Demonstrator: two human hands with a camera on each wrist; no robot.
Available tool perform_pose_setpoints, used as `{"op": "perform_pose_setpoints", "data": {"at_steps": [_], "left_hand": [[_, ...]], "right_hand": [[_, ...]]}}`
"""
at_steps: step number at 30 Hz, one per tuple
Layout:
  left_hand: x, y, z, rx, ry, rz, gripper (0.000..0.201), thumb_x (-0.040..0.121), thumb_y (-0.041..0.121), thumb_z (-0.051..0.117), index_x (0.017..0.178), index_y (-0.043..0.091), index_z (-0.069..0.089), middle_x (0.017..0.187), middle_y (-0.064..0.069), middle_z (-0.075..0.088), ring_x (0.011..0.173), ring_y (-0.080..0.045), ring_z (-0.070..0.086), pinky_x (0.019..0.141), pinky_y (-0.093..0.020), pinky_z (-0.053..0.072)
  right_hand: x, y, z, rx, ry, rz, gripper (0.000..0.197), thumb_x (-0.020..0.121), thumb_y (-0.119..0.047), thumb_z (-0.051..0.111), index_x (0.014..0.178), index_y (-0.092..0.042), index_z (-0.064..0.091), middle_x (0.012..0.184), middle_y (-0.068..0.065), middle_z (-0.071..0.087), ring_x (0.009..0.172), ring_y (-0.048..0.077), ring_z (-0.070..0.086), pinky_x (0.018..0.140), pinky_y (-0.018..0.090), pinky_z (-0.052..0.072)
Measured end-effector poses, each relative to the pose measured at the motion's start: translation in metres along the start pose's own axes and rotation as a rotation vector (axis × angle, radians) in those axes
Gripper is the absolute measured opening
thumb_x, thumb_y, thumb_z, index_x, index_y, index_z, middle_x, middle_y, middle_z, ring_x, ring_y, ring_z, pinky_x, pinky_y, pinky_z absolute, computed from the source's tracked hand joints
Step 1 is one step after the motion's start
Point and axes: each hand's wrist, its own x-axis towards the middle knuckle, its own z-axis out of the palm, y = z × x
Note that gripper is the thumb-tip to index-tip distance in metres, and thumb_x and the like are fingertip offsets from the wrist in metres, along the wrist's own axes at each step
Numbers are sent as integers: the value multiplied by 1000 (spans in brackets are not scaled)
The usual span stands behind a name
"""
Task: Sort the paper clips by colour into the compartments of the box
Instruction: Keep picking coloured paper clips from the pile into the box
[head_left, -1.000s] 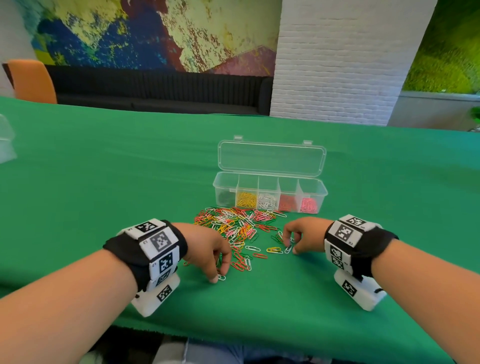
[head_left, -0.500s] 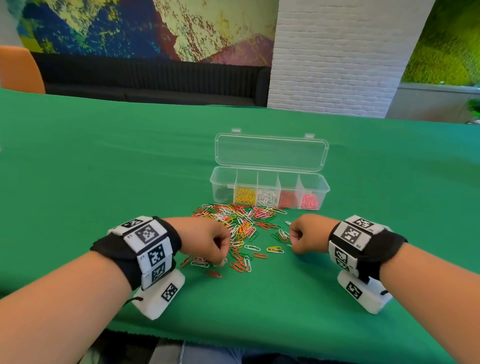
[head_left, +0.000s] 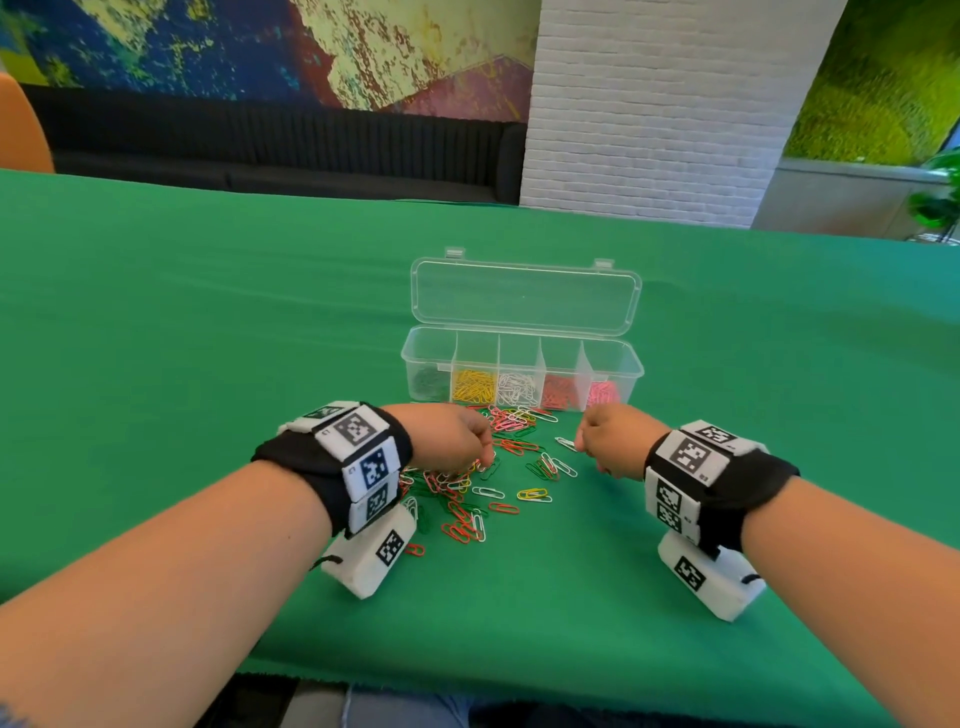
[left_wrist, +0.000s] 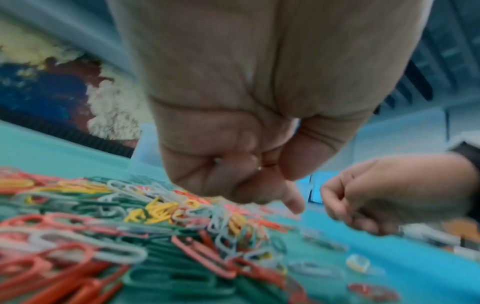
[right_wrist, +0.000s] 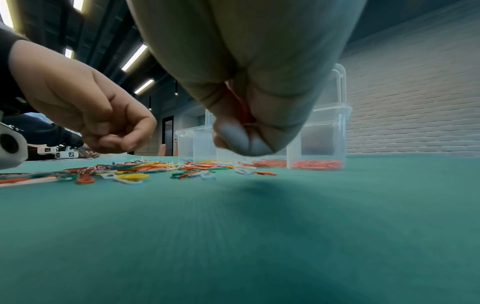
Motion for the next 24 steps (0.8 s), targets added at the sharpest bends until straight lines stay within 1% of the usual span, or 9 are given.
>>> {"op": "perform_pose_setpoints", "data": {"at_steps": [3, 6, 8, 10, 12, 15, 19, 23, 24], "left_hand": [[2, 5, 3, 219, 38, 31, 13, 92, 28, 46, 99, 24, 57, 87, 7, 55, 72, -9, 49, 65, -24, 43], [4, 10, 8, 333, 5, 45, 8, 91, 30, 54, 96, 25, 57, 82, 11, 53, 72, -8, 49, 59, -21, 40], [8, 13, 10, 368, -12, 44, 10, 90, 27, 57, 98, 22, 59, 87, 7, 55, 72, -9, 48, 57, -18, 38], [10, 15, 12, 376, -14, 43, 10, 90, 25, 58, 98, 20, 59, 90, 5, 56, 71, -9, 48, 56, -17, 38], [12, 15, 12, 379, -13, 35, 7, 90, 24, 58, 96, 20, 59, 89, 5, 56, 73, -10, 49, 59, -18, 40], [13, 15, 13, 388, -21, 27, 4, 90, 24, 57, 91, 21, 59, 87, 5, 57, 75, -11, 50, 63, -21, 41], [14, 15, 14, 400, -33, 14, 5, 90, 23, 54, 88, 21, 58, 83, 5, 56, 72, -11, 49, 62, -21, 42], [15, 15, 16, 397, 5, 2, 13, 91, 21, 42, 80, 17, 46, 70, 3, 43, 60, -12, 37, 56, -22, 35], [15, 15, 16, 393, 27, 7, 13, 92, 20, 40, 80, 17, 43, 70, 3, 40, 60, -13, 35, 54, -23, 32]], "right_hand": [[2, 1, -1, -19, -11, 6, 21, 96, -8, 32, 99, -5, 54, 77, 3, 47, 59, 8, 39, 51, 16, 33], [2, 1, 1, -75, -47, -21, 28, 98, -13, 34, 112, -2, 56, 82, 3, 49, 66, 12, 44, 57, 20, 37], [1, 3, 3, -127, -57, -51, 25, 98, -21, 39, 113, -9, 55, 96, 3, 53, 82, 15, 49, 72, 22, 39], [2, 7, 6, -160, -43, -93, 19, 95, -29, 46, 108, -18, 55, 103, 1, 57, 90, 16, 52, 79, 24, 42], [2, 8, 8, -173, -25, -134, 16, 93, -31, 49, 106, -25, 57, 96, -3, 58, 89, 17, 54, 81, 26, 44], [-1, 6, 7, -195, -39, -180, 18, 93, -28, 49, 105, -34, 62, 76, -9, 52, 84, 19, 58, 79, 28, 49], [-4, 4, 4, -220, -37, -172, 21, 91, -23, 50, 99, -33, 66, 91, -2, 58, 84, 19, 61, 77, 27, 49], [-3, 6, 2, -233, 1, -165, 14, 91, -21, 52, 98, -20, 64, 83, -5, 54, 63, 5, 47, 54, 17, 35], [-1, 7, 2, -235, 22, -160, 12, 90, -20, 53, 96, -18, 63, 81, -5, 53, 61, 6, 44, 51, 16, 31]]}}
